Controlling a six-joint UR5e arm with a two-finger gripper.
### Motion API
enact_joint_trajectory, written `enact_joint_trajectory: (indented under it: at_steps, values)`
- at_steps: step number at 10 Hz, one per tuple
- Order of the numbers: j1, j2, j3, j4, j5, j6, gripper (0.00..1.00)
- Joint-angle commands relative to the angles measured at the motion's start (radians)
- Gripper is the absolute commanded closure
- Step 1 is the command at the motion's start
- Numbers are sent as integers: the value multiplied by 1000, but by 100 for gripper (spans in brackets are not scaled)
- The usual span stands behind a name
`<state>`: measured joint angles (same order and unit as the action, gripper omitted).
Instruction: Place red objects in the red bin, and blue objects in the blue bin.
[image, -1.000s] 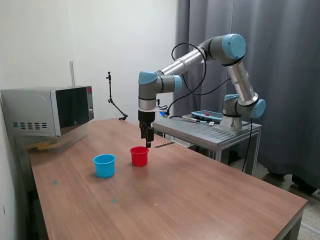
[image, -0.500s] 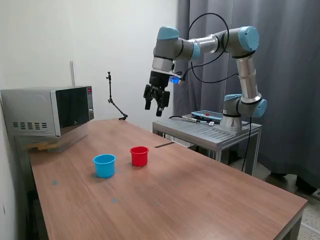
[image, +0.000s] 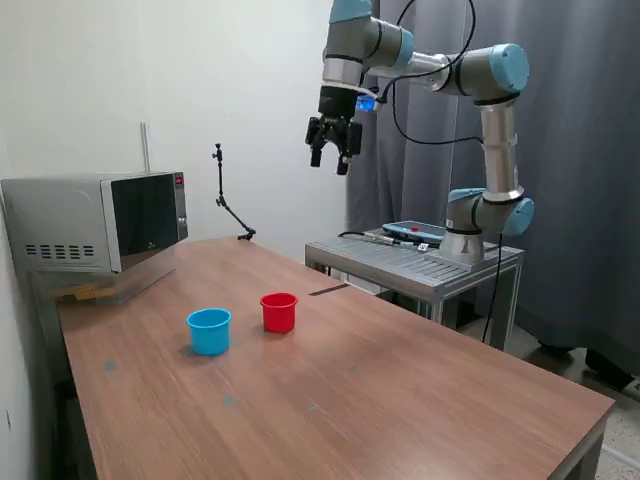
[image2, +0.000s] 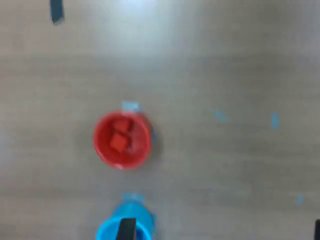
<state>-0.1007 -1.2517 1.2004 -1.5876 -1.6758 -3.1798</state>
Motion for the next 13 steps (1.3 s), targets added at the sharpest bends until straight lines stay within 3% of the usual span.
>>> enact_joint_trajectory:
  at_steps: [1, 3, 5, 13]
  values:
    - [-37, -84, 39, 89, 2, -8, 0]
    - [-37, -113, 102, 89, 4, -3, 0]
    - [-37, -124, 149, 87, 27, -3, 0]
    - [-25, -124, 208, 84, 31, -20, 0]
